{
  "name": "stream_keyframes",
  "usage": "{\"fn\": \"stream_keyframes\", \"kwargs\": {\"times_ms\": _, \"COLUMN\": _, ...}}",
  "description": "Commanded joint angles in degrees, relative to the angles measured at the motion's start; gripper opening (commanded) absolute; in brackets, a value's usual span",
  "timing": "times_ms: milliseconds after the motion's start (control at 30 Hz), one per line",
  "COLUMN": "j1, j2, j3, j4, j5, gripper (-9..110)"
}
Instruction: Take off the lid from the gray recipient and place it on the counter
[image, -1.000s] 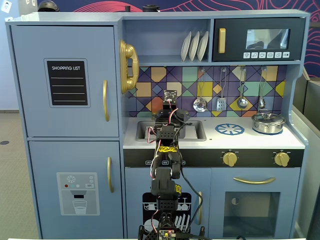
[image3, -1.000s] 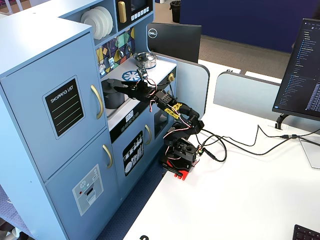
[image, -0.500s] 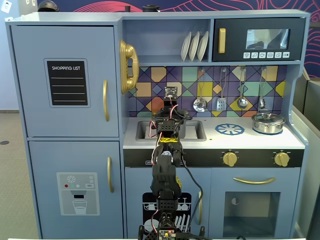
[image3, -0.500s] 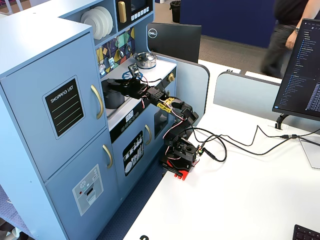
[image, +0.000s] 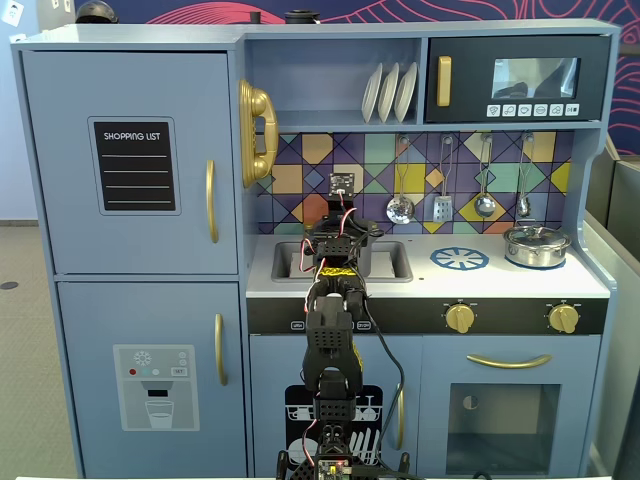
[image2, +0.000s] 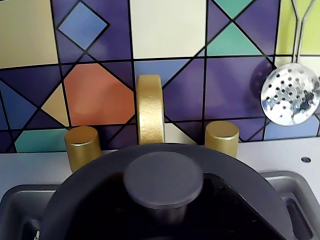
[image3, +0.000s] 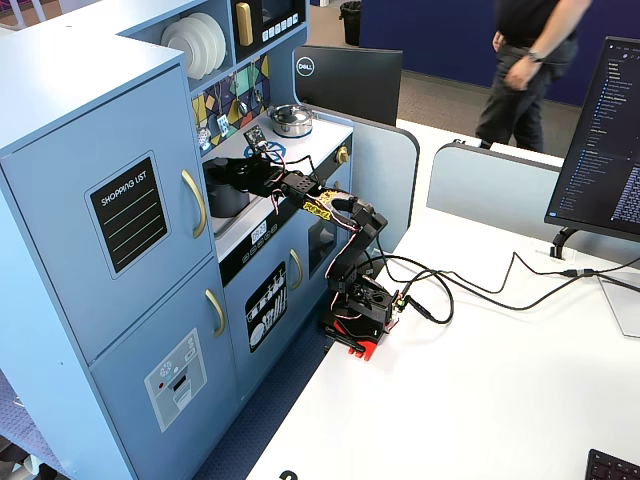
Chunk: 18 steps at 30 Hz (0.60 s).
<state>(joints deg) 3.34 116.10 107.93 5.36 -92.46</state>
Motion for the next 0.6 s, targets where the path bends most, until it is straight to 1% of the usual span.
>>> {"fn": "stream_keyframes", "kwargs": {"times_ms": 0, "j1": 0.0, "j2": 0.0, "j3": -3.5, "j4": -1.9, "j5": -0.3, "gripper": 0}}
{"fn": "stream_keyframes", "kwargs": {"times_ms": 400, "j1": -1.0, "j2": 1.4, "j3": -9.8, "j4": -2.5, "j5": -3.1, "gripper": 0}}
{"fn": "stream_keyframes", "kwargs": {"times_ms": 567, "j1": 0.0, "j2": 3.3, "j3": -11.8, "j4": -0.9, "j5": -4.7, "gripper": 0}}
